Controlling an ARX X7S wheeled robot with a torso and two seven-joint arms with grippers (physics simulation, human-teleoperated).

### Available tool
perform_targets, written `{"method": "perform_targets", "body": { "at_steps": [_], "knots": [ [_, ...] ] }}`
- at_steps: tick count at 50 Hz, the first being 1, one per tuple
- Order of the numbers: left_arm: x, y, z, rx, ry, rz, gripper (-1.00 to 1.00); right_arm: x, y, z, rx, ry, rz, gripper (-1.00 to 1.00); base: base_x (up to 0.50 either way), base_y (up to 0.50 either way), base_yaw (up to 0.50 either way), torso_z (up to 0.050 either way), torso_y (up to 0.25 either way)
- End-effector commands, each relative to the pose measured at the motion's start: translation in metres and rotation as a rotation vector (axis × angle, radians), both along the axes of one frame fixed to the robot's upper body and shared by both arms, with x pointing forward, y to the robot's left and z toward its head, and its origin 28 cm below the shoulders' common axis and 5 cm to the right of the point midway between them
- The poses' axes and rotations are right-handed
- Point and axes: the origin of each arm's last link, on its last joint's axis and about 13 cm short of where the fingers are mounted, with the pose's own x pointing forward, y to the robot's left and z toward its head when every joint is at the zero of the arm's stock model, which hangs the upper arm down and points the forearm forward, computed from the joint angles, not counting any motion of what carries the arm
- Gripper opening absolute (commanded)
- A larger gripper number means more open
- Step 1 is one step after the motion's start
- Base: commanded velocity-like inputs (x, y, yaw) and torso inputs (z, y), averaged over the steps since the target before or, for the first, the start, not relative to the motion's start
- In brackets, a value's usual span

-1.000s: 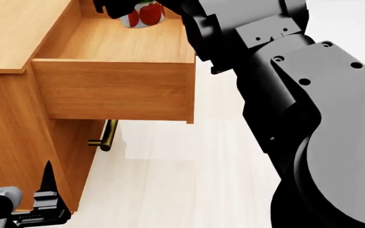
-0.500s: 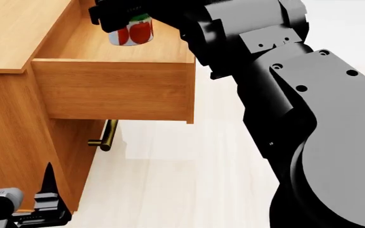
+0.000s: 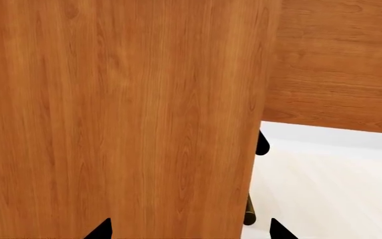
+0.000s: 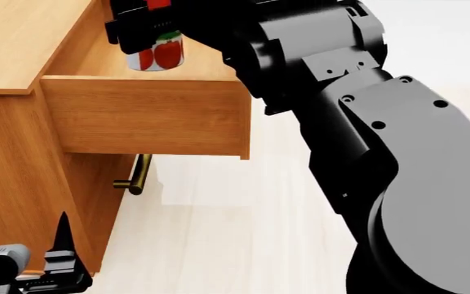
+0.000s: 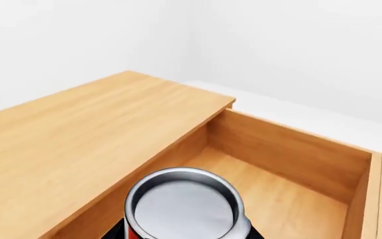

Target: Put the ketchup in the top drawer of the cabinet.

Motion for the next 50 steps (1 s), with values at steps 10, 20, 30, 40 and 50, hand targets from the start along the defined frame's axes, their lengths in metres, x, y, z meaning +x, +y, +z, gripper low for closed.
{"method": "perform_targets", "body": {
  "at_steps": [10, 20, 30, 40, 50],
  "knots": [
    [0.001, 0.001, -0.002, -0.001, 0.004, 0.002, 1.00, 0.002, 0.001, -0.008, -0.019, -0.018, 0.016, -1.00, 0.00, 0.00, 0.00, 0.000, 0.000],
    [0.001, 0.000, -0.002, 0.001, 0.007, 0.000, 1.00, 0.004, -0.001, -0.018, -0.025, -0.002, 0.011, -1.00, 0.00, 0.00, 0.00, 0.000, 0.000],
    [0.002, 0.000, -0.003, 0.004, 0.009, 0.002, 1.00, 0.004, -0.001, -0.023, -0.020, 0.003, 0.016, -1.00, 0.00, 0.00, 0.00, 0.000, 0.001],
    [0.002, 0.000, -0.004, 0.004, 0.010, 0.004, 1.00, 0.005, -0.001, -0.024, -0.022, 0.005, 0.013, -1.00, 0.00, 0.00, 0.00, 0.000, 0.000],
    [0.002, 0.000, -0.004, 0.002, 0.012, 0.005, 1.00, 0.005, -0.002, -0.029, -0.027, 0.012, 0.012, -1.00, 0.00, 0.00, 0.00, 0.000, 0.000]
  ]
}}
